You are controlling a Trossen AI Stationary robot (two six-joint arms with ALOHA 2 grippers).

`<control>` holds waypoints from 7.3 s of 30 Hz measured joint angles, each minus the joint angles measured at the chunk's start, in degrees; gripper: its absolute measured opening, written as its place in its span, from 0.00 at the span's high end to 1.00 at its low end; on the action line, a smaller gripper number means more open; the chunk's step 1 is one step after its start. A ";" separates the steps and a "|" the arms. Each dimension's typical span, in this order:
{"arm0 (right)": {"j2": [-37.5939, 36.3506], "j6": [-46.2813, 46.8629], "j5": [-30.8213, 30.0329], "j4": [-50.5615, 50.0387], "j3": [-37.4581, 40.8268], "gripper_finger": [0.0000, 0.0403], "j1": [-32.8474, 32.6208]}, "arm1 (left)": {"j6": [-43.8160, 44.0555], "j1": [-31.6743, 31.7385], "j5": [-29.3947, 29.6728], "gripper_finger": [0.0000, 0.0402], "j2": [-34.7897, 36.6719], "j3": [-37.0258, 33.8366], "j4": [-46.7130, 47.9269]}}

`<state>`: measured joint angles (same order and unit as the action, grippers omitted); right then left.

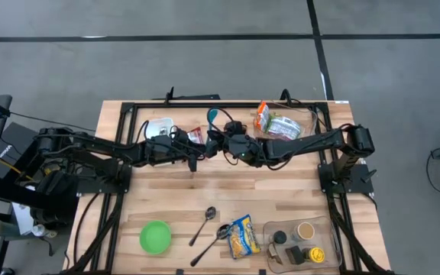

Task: Pick & Place Food Item
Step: Put the baby spoon into the white bin, then put the blue noodle pack into the top transparent bin

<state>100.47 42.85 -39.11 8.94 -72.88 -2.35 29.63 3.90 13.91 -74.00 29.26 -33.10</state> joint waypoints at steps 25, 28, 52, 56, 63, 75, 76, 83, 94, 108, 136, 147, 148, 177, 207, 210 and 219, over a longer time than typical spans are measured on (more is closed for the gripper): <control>-4.70 0.04 0.05 -8.72 -0.02 0.68 -1.50 | -0.20 0.14 0.07 0.98 3.45 0.07 1.16; -5.71 -0.19 -0.14 -9.06 -0.02 0.68 -1.84 | -0.22 0.35 0.07 0.98 5.44 0.07 2.38; -9.11 -4.44 -1.90 -11.92 -0.02 0.73 -4.00 | -8.00 0.37 14.95 0.97 31.59 0.02 35.44; -9.09 -4.44 -1.89 -11.92 -0.02 0.73 -4.00 | -7.98 0.37 15.76 0.97 33.51 0.02 41.73; -9.09 -4.31 -1.89 -11.92 -0.02 0.73 -3.98 | -2.04 0.43 16.51 0.97 33.63 0.02 52.98; -9.07 -4.33 -1.86 -11.92 -0.02 0.74 -3.96 | 11.03 6.65 9.72 0.96 33.51 0.02 72.44; -9.07 -4.33 -1.86 -11.92 -0.02 0.74 -3.96 | 11.38 7.30 8.89 0.96 33.51 0.02 73.19; -9.03 -4.33 -1.64 -11.92 -0.02 0.74 -3.89 | 11.52 12.51 3.12 0.96 32.56 0.02 77.32; -9.03 -4.31 -1.43 -11.92 -0.02 0.74 -4.00 | 11.68 19.68 -2.52 0.96 27.40 0.02 78.58; -9.03 -4.28 -1.21 -11.91 -0.02 0.74 -4.00 | 11.37 23.59 -7.85 0.96 21.22 0.02 78.79; -9.03 -4.27 -1.21 -11.90 -0.02 0.74 -4.00 | 13.11 25.77 -9.84 0.94 20.94 0.02 82.40; -9.03 -4.26 -1.21 -11.90 -0.02 0.74 -4.00 | 13.11 25.77 -9.79 0.86 20.96 0.02 81.50; -9.03 -4.26 -1.21 -11.90 -0.02 0.74 -4.00 | 13.09 25.77 -9.79 0.84 20.96 0.02 81.50; -9.03 -4.29 -1.21 -11.92 -0.02 0.74 -3.85 | 8.04 25.73 -10.21 0.77 26.08 0.02 65.22; -9.03 -4.31 -1.12 -21.57 0.00 0.74 -3.52 | 1.27 19.04 -33.24 0.77 40.83 0.02 28.81; -9.03 -4.30 1.76 -23.72 0.00 0.74 -3.47 | 1.28 18.41 -33.22 0.77 40.85 0.02 28.79; -9.03 1.65 24.30 -35.60 0.00 0.74 -3.15 | 1.27 17.38 -33.20 0.77 40.85 0.02 28.81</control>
<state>91.44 44.50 -14.80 -26.66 -72.88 -5.50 30.89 21.28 -19.29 -33.15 29.28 -4.29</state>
